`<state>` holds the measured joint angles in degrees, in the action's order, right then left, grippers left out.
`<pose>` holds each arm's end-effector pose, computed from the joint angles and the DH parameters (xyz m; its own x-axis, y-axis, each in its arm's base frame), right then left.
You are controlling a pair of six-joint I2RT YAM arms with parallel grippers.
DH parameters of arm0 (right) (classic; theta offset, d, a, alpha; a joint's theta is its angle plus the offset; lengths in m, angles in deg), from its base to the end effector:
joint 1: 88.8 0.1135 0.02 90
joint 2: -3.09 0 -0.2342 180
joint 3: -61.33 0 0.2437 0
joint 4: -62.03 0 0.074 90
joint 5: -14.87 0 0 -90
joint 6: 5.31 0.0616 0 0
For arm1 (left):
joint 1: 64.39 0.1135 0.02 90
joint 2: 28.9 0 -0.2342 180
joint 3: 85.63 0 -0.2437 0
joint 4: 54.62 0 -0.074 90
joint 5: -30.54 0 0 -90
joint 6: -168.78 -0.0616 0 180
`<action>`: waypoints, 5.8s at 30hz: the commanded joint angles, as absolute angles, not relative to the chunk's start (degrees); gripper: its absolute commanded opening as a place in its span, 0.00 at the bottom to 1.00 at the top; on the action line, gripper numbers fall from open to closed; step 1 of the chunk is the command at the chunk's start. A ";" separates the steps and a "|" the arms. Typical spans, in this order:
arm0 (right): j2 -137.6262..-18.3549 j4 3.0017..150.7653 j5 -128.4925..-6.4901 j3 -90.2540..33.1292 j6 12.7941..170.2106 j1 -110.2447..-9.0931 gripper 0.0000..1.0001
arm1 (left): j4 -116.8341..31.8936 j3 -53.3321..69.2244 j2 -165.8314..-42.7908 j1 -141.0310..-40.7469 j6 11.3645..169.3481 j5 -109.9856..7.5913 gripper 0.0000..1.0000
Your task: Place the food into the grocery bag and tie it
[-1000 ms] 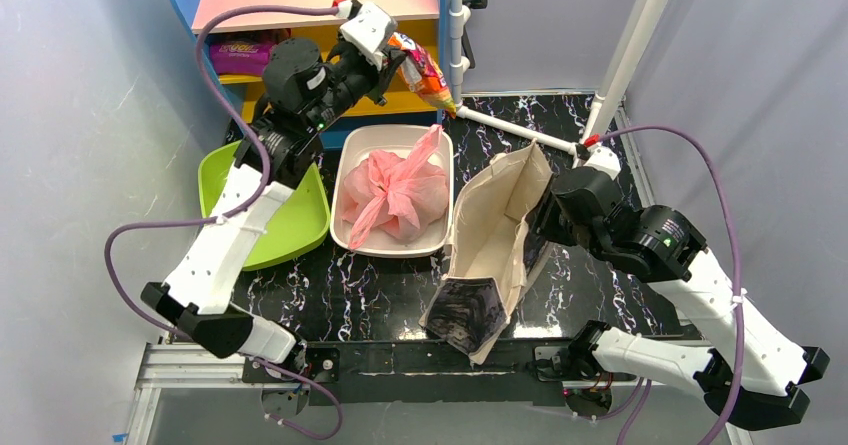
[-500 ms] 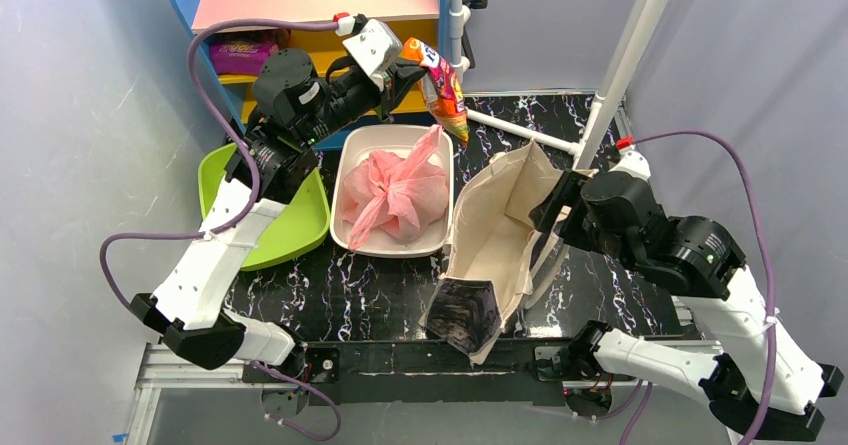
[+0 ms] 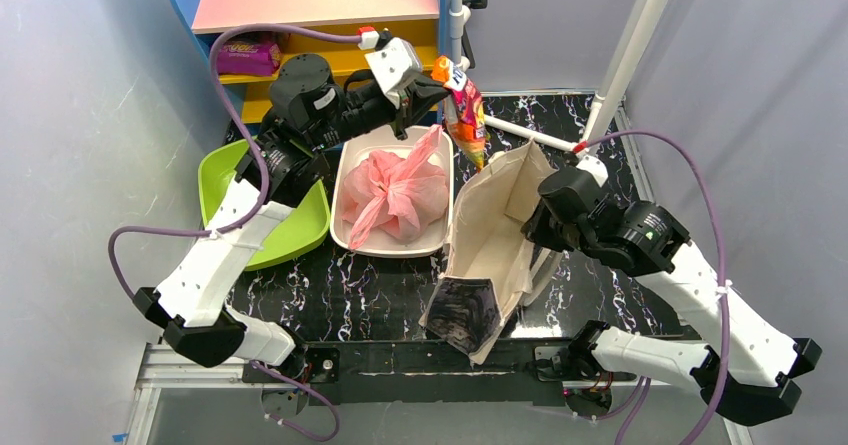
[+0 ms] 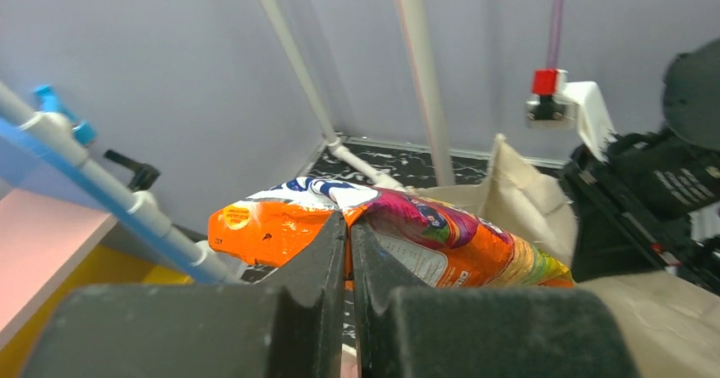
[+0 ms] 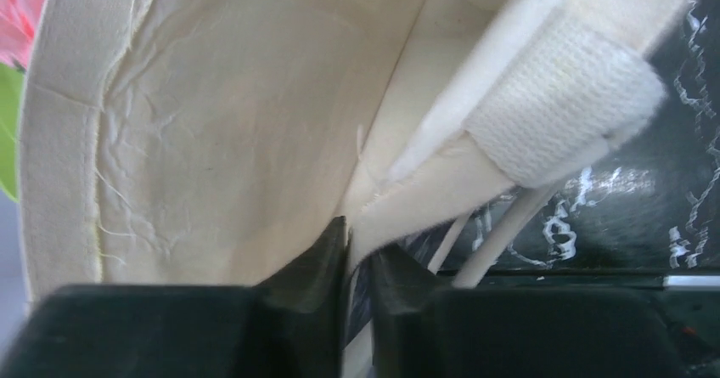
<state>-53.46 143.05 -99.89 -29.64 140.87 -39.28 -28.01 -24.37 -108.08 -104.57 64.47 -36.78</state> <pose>0.1373 0.1211 0.3523 -0.6812 0.3640 -0.6352 0.1114 0.9091 0.4015 0.2073 -0.2062 0.5281 0.3840 -0.0258 -0.9230 0.8127 0.4839 0.3246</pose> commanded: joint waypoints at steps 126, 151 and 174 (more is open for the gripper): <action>-48.82 121.66 -97.81 -15.36 126.42 -39.66 0.01 | -45.76 -19.42 -129.12 -60.15 90.47 -63.62 0.98; -49.66 121.03 -97.07 -14.87 126.14 -39.84 0.01 | -38.39 -19.55 -134.81 -59.26 85.50 -74.04 0.65; -49.29 121.23 -96.46 -14.98 126.75 -39.81 0.01 | -37.33 -17.10 -129.96 -57.21 87.68 -73.81 0.00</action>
